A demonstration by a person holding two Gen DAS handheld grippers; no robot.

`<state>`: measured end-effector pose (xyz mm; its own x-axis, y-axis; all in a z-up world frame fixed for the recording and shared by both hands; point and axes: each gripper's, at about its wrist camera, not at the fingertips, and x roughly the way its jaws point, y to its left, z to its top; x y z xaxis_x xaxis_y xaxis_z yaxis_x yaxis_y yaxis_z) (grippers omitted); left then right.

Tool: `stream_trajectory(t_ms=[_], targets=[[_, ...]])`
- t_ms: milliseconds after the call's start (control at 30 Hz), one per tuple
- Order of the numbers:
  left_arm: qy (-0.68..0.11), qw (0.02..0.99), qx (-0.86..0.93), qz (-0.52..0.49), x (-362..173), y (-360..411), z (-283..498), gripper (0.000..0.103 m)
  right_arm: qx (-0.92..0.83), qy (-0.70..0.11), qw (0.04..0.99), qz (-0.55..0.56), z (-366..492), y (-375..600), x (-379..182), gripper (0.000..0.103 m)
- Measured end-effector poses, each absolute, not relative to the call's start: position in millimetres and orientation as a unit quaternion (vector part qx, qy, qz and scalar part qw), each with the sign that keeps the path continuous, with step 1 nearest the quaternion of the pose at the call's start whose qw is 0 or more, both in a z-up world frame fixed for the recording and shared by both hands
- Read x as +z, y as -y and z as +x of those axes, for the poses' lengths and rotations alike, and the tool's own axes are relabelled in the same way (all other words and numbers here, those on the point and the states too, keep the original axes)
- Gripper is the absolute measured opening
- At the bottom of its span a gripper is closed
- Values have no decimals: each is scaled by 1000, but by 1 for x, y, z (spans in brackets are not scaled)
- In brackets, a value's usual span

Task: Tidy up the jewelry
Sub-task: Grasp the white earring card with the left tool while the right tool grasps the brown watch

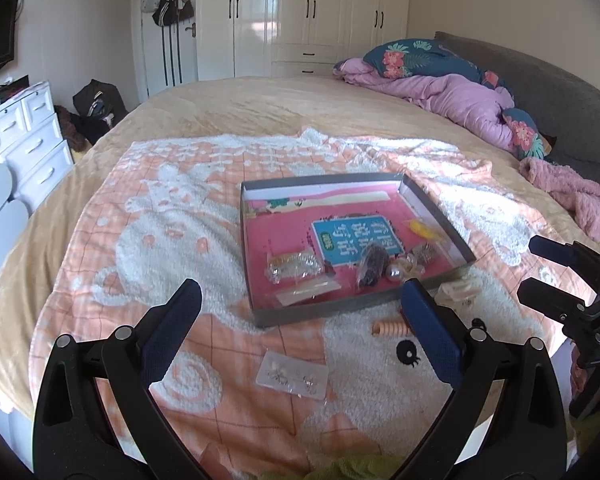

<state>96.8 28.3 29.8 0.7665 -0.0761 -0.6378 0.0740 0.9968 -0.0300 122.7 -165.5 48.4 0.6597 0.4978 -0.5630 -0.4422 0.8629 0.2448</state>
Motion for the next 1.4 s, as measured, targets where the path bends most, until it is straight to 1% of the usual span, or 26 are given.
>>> stream_trajectory(t_ms=[233, 600, 967, 1067, 1133, 1233, 1400], targets=[[-374, 927, -27, 5, 3, -32, 97, 93, 265, -350, 898, 35, 120, 156, 27, 97], [-435, 900, -23, 11, -44, -37, 103, 93, 274, -404, 870, 66, 131, 148, -14, 97], [-477, 878, -41, -16, -69, -44, 113, 93, 270, -447, 849, 76, 158, 131, -49, 96], [-489, 870, -46, -33, -74, -49, 115, 93, 270, -458, 843, 79, 164, 127, -57, 86], [-496, 867, -47, -36, -77, -50, 116, 93, 267, -461, 843, 82, 168, 126, -61, 84], [-507, 860, -53, -29, -81, -45, 120, 93, 267, -458, 843, 90, 174, 126, -63, 77], [-533, 844, -57, -17, -94, -40, 128, 93, 264, -455, 845, 92, 181, 127, -67, 59]])
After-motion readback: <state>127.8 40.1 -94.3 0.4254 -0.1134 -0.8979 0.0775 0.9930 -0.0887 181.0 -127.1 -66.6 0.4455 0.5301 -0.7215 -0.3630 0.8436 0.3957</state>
